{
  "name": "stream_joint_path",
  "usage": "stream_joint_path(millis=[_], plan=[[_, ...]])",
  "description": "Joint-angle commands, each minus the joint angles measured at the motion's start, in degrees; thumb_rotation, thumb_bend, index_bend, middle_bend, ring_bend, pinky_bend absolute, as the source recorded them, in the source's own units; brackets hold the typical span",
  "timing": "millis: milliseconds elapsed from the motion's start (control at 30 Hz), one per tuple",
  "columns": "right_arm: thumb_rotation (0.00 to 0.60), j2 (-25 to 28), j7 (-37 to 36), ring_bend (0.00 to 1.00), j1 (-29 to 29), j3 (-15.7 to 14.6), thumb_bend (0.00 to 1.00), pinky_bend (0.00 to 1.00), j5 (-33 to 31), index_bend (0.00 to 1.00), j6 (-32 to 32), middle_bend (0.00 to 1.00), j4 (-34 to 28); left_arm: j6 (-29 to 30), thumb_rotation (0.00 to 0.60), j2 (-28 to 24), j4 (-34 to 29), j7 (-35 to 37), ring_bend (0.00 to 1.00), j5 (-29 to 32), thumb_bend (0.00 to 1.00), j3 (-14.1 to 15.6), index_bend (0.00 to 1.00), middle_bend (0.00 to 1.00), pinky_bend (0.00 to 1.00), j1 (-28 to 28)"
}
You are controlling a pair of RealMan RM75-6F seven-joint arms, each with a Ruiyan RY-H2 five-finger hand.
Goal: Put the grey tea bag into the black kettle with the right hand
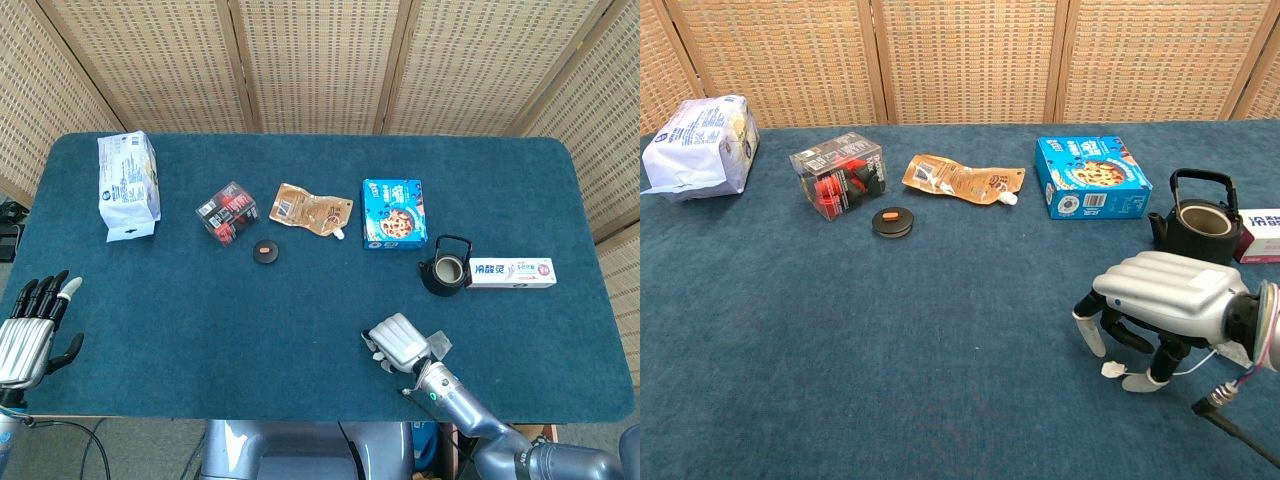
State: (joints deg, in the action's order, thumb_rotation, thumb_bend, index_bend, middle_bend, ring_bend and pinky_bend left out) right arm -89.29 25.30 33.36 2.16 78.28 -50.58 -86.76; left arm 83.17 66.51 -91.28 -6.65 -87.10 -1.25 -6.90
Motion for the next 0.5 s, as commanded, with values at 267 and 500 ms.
stream_joint_path(millis=[267, 500], plan=[[0.600, -0.68, 1.43, 0.88, 0.72, 0.09, 0.35, 0.94, -1.81, 0.58, 0.35, 0.87, 0.50, 0.03, 0.600, 0.27, 0.84, 0.70, 0.00, 0.08, 0.41, 0.12, 0.00, 0.00, 0.00, 0.12], [0.600, -1.01, 2.07, 0.89, 1.17, 0.18, 0.40, 0.95, -2.87, 0.60, 0.41, 0.87, 0.94, -0.02, 0.600, 0.43, 1.33, 1.10, 0.00, 0.09, 0.41, 0.15, 0.00, 0.00, 0.00, 0.11]])
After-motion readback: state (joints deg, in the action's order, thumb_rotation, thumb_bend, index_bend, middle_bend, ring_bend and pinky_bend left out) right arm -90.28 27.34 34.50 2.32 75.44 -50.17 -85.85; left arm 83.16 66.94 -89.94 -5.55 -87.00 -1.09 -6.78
